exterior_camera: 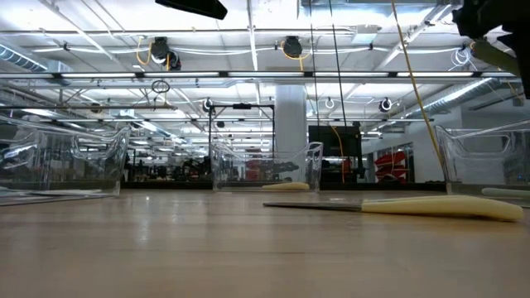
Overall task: Sort silverware by color (type)
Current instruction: Put the left green knife into the bottom right transparent bin
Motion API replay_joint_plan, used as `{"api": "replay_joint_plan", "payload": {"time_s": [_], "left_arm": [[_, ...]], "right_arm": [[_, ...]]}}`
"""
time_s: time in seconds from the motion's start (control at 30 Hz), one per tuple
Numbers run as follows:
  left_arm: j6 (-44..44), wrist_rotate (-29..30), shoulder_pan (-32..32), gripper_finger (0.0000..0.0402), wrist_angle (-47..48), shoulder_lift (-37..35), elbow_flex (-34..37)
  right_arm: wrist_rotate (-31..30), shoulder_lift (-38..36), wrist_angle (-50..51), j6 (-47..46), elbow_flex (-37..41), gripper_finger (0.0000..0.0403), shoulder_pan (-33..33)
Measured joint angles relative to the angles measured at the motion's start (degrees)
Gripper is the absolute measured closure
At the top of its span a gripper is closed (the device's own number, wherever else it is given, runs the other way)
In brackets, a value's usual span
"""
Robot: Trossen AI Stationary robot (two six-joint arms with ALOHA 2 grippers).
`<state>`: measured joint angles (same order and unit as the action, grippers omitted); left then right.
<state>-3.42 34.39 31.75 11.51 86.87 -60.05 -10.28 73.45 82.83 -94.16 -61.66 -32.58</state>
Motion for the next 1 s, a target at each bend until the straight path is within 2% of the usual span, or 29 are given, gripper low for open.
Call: {"api": "replay_joint_plan", "payload": {"time_s": [0.17, 0.57, 1.0], "left_arm": [[0.4, -0.1, 0.0, 0.0174, 0.1, 0.0, 0.0], [1.1, -0.1, 0.0, 0.0174, 0.3, 0.0, 0.0], [1.5, -0.1, 0.0, 0.0174, 0.6, 0.0, 0.0]], "right_arm": [[0.0, 0.0, -1.0, -3.1, 2.2, 0.0359, 0.0], [-0.1, 0.2, -2.5, -3.4, 3.5, 0.0353, -0.1], [1.5, 6.1, -4.2, -4.9, 3.5, 0.0353, -0.9]]}}
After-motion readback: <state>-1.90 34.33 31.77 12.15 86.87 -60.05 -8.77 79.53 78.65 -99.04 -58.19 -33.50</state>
